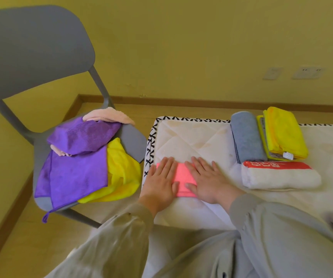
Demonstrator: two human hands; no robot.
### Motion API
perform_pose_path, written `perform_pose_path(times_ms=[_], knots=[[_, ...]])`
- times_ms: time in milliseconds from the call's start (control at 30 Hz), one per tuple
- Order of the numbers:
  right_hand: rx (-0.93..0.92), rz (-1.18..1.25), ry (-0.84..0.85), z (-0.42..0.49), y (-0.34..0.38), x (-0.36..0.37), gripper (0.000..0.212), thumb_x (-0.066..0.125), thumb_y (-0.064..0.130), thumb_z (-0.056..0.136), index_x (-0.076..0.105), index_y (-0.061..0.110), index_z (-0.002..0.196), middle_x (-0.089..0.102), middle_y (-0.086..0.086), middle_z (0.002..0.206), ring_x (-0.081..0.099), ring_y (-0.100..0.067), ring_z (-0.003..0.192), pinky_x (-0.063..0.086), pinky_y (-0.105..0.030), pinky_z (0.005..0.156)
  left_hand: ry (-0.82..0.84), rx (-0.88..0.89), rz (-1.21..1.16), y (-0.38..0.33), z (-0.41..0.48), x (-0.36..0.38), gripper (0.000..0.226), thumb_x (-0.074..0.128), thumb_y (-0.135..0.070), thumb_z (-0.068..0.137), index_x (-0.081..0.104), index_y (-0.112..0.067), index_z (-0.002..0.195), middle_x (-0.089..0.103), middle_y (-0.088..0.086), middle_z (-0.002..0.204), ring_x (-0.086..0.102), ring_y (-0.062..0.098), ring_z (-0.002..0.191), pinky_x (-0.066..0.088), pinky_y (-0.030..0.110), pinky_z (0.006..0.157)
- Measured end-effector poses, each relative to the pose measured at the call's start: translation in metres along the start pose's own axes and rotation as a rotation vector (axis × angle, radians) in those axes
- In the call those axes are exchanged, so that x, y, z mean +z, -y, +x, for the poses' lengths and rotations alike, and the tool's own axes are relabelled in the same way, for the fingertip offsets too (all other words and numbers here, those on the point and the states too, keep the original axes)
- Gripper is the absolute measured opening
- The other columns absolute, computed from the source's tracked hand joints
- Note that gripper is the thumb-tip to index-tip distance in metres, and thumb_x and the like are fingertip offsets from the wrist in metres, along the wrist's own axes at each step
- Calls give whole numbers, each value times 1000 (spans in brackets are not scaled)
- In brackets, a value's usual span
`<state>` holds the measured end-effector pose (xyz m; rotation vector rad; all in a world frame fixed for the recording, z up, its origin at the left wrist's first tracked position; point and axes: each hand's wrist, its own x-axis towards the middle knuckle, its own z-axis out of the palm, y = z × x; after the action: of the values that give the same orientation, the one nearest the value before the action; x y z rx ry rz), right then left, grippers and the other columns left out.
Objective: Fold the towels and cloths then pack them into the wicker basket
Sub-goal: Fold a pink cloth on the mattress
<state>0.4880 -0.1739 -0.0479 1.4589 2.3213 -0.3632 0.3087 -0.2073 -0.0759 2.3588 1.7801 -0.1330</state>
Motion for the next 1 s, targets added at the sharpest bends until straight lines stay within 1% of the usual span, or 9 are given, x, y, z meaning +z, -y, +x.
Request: perform_pose_path(times_ms=[167, 333, 467, 567, 633, 700, 800, 867, 1000], knots=[[87, 163, 62, 1, -10, 3, 76, 24, 60, 94, -11, 23, 151, -17, 5, 158, -13, -13, 146, -1, -45, 118, 23, -13, -20, 0, 0, 0, 75, -12, -51, 83, -11, -19, 151, -13, -1, 159, -14, 17, 146, -7, 40, 117], [230, 731, -199, 0, -18, -10, 62, 55, 33, 93, 32, 10, 145, 39, -10, 146, 36, -24, 135, 27, -32, 111, 89, -50, -210, 3, 9, -17, 65, 36, -35, 98, 4, -19, 153, 8, 1, 160, 3, 18, 147, 3, 38, 117], [379, 1068, -111, 5, -23, -12, 55, 69, 7, 79, 49, 4, 129, 60, -12, 120, 57, -26, 113, 43, -29, 89, 122, -162, -288, 0, 22, -41, 77, 58, -32, 83, 21, -22, 148, 37, 6, 140, 32, 27, 132, 25, 39, 110], [357, 1090, -37, 2, -15, -15, 28, 68, 3, 77, 62, 3, 104, 64, -11, 100, 61, -24, 94, 48, -33, 80, 189, -175, -289, 0, 26, -60, 57, 63, -33, 80, 45, -23, 132, 48, 5, 121, 49, 24, 112, 43, 31, 89], [287, 1078, -44, -2, -11, -22, 28, 68, 3, 78, 63, 2, 105, 65, -13, 101, 60, -23, 92, 49, -36, 83, 220, -174, -295, 2, 26, -71, 22, 64, -32, 80, 56, -22, 98, 54, -1, 99, 53, 20, 91, 41, 26, 68], [190, 1071, -69, -8, -12, -35, 28, 69, 7, 79, 64, 2, 106, 67, -13, 103, 63, -25, 95, 51, -38, 83, 275, -170, -328, 5, 22, -83, 16, 65, -32, 80, 54, -20, 81, 52, -5, 80, 52, 19, 82, 38, 24, 60], [140, 1209, -98, -23, -16, -56, 24, 75, 26, 78, 64, 7, 89, 64, -8, 81, 60, -23, 73, 47, -31, 57, 378, -168, -578, 8, 13, -101, 20, 70, -31, 79, 62, -20, 94, 62, -3, 90, 59, 18, 86, 46, 25, 68], [205, 1467, -77, -31, -23, -62, 45, 74, 54, 69, 61, 12, 79, 55, -8, 69, 49, -20, 64, 33, -26, 51, 402, -174, -832, 7, 6, -111, 33, 75, -32, 76, 65, -16, 103, 68, 3, 100, 65, 22, 91, 52, 29, 78], [147, 2079, 139, -41, -38, -57, 74, 35, 80, 74, 62, 12, 80, 56, -12, 72, 52, -24, 69, 35, -33, 63, 194, -296, -1312, -10, 1, -121, 51, 81, -30, 65, 65, -8, 108, 72, 11, 102, 68, 27, 90, 56, 40, 86]])
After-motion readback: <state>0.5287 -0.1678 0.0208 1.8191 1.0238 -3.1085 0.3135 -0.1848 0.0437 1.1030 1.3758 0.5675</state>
